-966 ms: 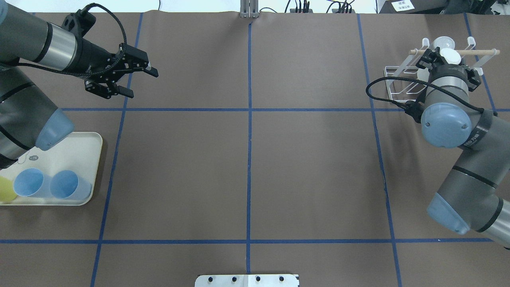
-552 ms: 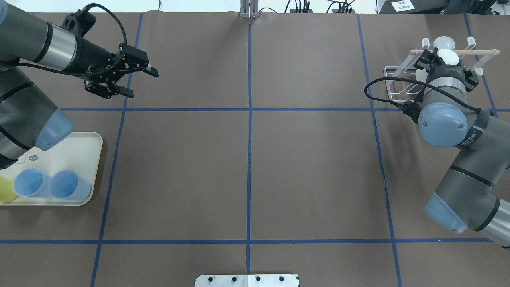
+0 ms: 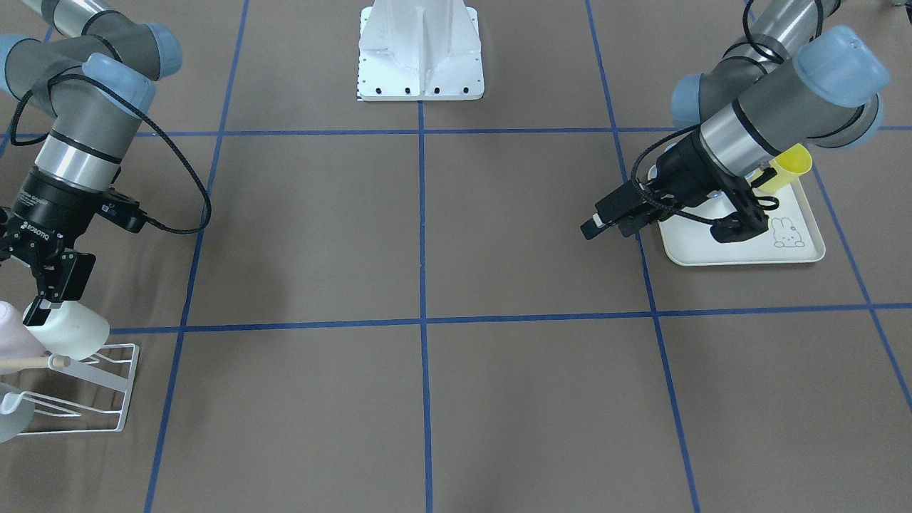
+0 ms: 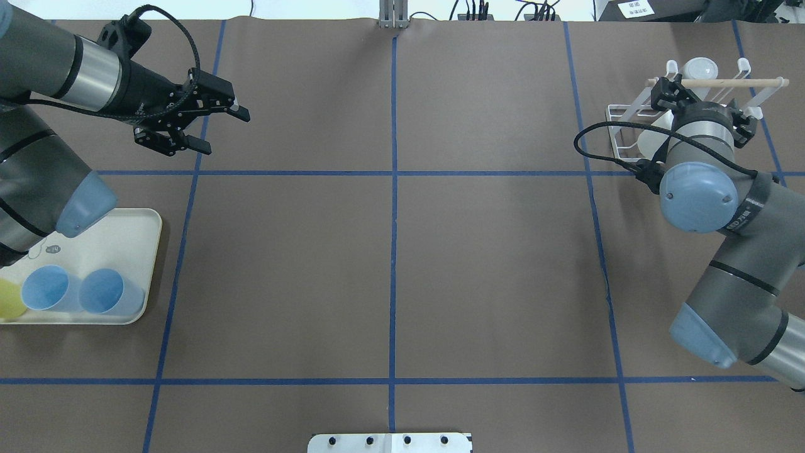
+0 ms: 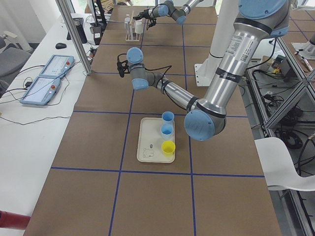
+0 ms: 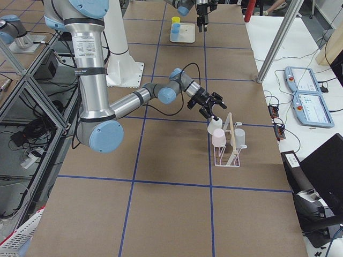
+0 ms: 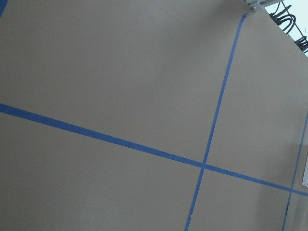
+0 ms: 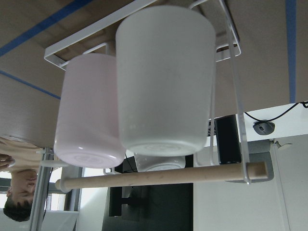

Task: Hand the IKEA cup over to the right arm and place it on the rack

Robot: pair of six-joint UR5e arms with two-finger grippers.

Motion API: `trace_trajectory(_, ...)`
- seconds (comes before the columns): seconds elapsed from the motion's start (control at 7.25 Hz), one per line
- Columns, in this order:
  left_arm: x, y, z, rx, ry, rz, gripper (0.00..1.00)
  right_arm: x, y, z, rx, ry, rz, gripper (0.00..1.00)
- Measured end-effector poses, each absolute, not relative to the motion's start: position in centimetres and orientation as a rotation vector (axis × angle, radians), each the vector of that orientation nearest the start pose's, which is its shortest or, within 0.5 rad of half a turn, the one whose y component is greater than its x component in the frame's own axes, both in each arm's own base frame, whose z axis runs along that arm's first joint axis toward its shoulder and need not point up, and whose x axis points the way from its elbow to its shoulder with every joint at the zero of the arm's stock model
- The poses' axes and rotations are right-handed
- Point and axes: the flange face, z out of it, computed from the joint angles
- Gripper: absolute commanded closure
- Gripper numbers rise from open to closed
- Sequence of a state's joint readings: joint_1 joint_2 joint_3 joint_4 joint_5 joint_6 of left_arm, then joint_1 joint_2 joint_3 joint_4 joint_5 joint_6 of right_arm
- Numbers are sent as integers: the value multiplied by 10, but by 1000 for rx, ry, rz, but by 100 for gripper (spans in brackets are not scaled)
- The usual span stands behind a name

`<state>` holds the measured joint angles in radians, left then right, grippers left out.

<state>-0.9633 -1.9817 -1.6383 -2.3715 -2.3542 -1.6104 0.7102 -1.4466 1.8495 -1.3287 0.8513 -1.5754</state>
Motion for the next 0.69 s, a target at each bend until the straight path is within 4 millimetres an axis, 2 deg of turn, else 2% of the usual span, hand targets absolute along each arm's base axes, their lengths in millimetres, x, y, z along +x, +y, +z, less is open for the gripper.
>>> trace_trajectory(0.28,299,-540,298,-62,1371,-341,0,-282,-504,418,468,1034,-1952,2)
trace_trajectory(0.41,297,-540,300,-58,1369,-343,0,-286,-505,411,540,969,-1884,2)
trace_trajectory(0.69,282,-542,315,-5,1351,-312,0,-294,-500,403,720,711,-1642,1)
